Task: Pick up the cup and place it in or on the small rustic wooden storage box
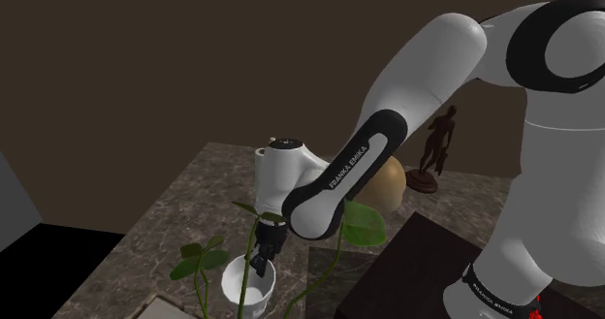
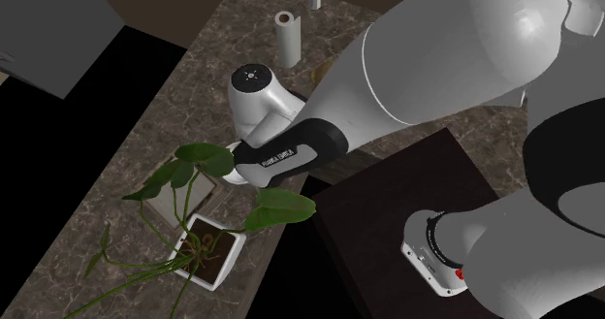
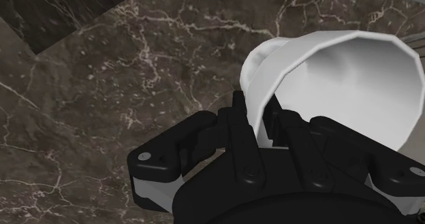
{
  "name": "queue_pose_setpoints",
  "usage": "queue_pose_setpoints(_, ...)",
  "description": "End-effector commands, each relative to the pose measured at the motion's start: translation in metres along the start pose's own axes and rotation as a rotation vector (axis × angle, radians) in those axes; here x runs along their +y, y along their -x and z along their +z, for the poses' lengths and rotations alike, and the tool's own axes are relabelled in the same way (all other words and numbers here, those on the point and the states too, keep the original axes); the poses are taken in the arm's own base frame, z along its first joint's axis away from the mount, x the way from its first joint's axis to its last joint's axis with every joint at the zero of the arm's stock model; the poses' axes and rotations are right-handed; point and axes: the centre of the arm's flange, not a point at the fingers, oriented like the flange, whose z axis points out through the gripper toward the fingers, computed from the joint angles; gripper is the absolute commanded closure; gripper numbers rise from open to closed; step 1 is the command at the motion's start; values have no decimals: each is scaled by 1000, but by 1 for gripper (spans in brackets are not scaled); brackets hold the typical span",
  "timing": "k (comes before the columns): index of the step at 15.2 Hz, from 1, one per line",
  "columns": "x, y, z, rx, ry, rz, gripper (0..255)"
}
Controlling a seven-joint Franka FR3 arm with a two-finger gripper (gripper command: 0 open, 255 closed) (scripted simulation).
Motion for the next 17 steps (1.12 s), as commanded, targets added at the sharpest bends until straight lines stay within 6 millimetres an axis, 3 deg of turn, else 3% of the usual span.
queue_pose_setpoints(1, -3, -1, -10, 0, 0, 0, 255)
queue_pose_setpoints(17, -18, -1, -93, 0, 0, 0, 255)
